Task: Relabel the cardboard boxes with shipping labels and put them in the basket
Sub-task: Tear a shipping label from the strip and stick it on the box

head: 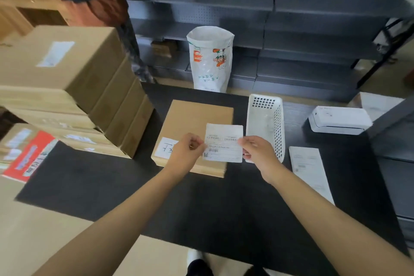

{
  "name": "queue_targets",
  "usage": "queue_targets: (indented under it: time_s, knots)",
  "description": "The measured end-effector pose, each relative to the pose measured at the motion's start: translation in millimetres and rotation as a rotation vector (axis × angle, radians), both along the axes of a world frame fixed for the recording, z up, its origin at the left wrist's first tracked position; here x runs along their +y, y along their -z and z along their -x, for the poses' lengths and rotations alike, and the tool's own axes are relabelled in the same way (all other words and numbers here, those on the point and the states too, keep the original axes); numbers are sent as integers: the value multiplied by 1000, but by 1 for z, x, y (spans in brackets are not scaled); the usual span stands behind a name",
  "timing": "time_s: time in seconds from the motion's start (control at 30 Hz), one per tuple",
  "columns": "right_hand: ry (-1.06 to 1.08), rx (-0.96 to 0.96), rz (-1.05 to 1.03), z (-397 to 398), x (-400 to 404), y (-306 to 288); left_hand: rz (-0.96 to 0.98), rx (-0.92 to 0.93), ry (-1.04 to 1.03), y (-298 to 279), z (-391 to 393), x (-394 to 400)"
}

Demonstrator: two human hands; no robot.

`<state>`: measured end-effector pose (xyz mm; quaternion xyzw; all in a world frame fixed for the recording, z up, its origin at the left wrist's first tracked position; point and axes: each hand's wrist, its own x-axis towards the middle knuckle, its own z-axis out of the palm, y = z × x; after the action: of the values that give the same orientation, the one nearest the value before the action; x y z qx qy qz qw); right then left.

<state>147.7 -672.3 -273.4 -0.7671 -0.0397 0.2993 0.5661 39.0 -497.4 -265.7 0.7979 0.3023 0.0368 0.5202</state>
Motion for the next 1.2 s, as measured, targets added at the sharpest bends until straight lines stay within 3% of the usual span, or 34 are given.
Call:
queue_targets:
  time_s: [0.13,0.43,1.03,1.13,1.2]
  knots:
    - [12,-35,14,4,45,6,11,10,-30,9,-10,41]
    - [-100,-355,289,-30,111,40,-74,71,4,41,-43,96]
    - [8,-348,478,-28,150,78,-250,126,278,83,-56,138]
    - [56,-370,595,-25,150,76,-450,130,337,84,-59,139]
    - [-32,-639,709,-24,149,74,-671,109,419,85,-60,139]
